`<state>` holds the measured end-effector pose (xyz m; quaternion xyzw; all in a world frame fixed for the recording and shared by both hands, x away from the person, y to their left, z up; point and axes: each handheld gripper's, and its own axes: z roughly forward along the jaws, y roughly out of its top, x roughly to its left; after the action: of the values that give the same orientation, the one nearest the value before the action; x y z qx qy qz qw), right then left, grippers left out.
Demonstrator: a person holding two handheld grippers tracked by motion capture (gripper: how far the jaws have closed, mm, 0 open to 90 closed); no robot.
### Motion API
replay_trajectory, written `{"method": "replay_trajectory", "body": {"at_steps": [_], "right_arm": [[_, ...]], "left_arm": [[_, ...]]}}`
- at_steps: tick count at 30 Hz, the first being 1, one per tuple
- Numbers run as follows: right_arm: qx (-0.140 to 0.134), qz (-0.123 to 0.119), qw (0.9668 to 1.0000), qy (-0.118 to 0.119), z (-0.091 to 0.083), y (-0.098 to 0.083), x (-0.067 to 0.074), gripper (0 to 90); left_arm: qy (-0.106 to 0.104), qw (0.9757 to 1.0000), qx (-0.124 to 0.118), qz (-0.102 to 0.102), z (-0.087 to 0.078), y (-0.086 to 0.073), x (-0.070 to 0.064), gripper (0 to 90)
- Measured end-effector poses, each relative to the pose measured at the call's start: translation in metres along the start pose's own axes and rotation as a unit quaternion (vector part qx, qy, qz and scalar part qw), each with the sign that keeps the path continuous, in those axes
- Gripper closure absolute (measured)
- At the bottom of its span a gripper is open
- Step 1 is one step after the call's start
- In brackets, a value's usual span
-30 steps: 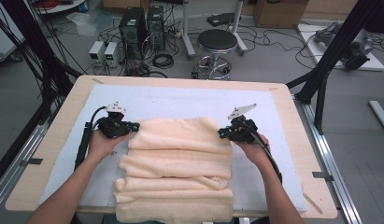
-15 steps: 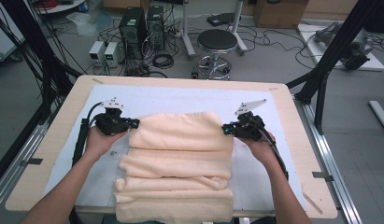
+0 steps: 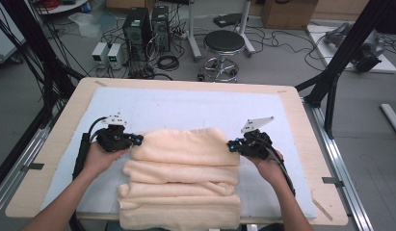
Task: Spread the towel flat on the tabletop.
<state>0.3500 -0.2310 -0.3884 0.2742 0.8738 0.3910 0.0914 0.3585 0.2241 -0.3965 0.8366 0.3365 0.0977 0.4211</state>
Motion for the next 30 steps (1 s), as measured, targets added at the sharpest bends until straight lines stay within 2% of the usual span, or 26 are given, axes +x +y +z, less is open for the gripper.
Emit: {"method": "replay_trajectory", "body": {"at_steps": [8,12,14,16,17,18,19,20,21,22,23,24,25,26,27,30], "right_arm": [[0.004,-0.006,1.0000,0.003,0.000,0.000,0.010,84.9],[0.004,-0.006,0.9999,0.009,0.000,0.001,0.010,84.9],[0.009,-0.007,0.9999,0.004,0.000,0.006,0.004,85.0],[0.008,-0.006,0.9999,-0.003,0.000,0.018,-0.009,85.4],[0.006,-0.005,0.9999,-0.012,0.000,0.027,-0.020,85.6],[0.006,-0.007,0.9995,-0.030,-0.001,0.044,-0.038,85.6],[0.006,-0.006,0.9990,-0.044,-0.002,0.057,-0.050,85.6],[-0.002,0.001,0.9978,-0.066,-0.003,0.079,-0.072,84.7],[-0.008,0.005,0.9962,-0.087,-0.003,0.095,-0.088,74.0],[-0.009,0.010,0.9926,-0.120,-0.001,0.106,-0.102,58.3],[-0.007,0.033,0.9911,-0.129,0.002,0.110,-0.111,49.0],[-0.003,0.068,0.9912,-0.114,0.006,0.113,-0.120,47.4],[-0.003,0.071,0.9917,-0.108,0.012,0.110,-0.123,47.6],[0.012,0.060,0.9918,-0.112,0.018,0.107,-0.121,47.8],[0.027,0.053,0.9925,-0.107,0.025,0.101,-0.117,48.5],[0.033,0.042,0.9943,-0.092,0.036,0.084,-0.104,49.6]], "left_arm": [[-0.008,0.9999,0.001,0.010,-0.004,0.000,-0.006,86.1],[-0.014,0.9999,-0.003,0.004,-0.004,0.003,-0.004,86.1],[-0.012,0.9999,-0.008,-0.005,-0.002,0.010,0.003,86.2],[-0.004,0.9994,-0.023,-0.025,0.003,0.025,0.018,86.3],[0.013,0.9989,-0.033,-0.032,0.007,0.041,0.029,86.5],[0.028,0.9985,-0.036,-0.030,0.010,0.054,0.036,86.5],[0.053,0.9972,-0.046,-0.027,0.014,0.077,0.049,86.5],[0.076,0.9958,-0.049,-0.017,0.018,0.095,0.059,86.4],[0.112,0.9927,-0.045,-0.009,0.023,0.109,0.065,83.5],[0.128,0.9909,-0.036,-0.018,0.027,0.116,0.070,74.7],[0.123,0.9912,-0.023,-0.041,0.033,0.121,0.075,60.1],[0.111,0.9929,-0.014,-0.042,0.039,0.120,0.076,53.7],[0.111,0.9935,-0.001,-0.026,0.044,0.116,0.075,56.8],[0.105,0.9941,0.015,-0.021,0.050,0.109,0.074,56.8],[0.099,0.9947,0.018,-0.023,0.052,0.103,0.075,56.5],[0.087,0.9953,0.024,-0.034,0.057,0.077,0.074,56.4]]}}
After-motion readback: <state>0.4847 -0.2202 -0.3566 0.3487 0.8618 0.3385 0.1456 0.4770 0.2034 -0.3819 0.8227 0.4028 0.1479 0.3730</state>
